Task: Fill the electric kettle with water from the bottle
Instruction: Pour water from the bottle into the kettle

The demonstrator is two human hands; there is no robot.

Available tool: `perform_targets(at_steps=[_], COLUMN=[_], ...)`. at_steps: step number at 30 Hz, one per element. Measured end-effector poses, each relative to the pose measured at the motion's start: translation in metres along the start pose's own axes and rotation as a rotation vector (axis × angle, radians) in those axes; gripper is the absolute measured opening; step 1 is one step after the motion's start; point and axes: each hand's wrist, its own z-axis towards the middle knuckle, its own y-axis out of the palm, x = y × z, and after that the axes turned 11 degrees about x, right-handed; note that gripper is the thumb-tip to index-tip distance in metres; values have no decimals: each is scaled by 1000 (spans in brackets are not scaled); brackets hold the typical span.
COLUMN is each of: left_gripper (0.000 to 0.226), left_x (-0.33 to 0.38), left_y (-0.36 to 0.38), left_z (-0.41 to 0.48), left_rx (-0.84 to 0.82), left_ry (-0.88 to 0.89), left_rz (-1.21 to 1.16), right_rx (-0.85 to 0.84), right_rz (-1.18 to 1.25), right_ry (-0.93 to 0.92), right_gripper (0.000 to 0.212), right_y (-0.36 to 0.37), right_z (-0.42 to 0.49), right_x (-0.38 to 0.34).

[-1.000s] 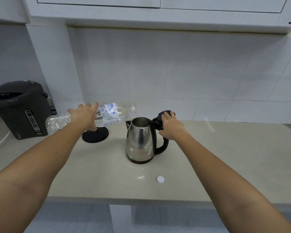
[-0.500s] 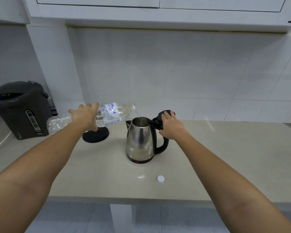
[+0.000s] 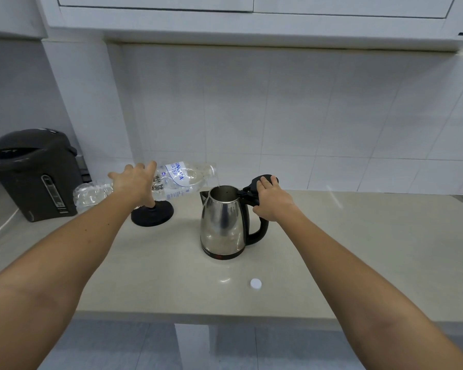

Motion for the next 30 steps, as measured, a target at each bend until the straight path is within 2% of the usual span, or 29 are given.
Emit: perform_targets(at_steps=[30], left_gripper=[85], left_x=[0], left_y=[-2], left_z=[-1], left_rx=[-3], left_ry=[0], left_rz=[6], right_rx=[5], right_rz=[-12], right_ry=[-3], right_gripper=[74], right_y=[2], right_z=[0], right_x=[0])
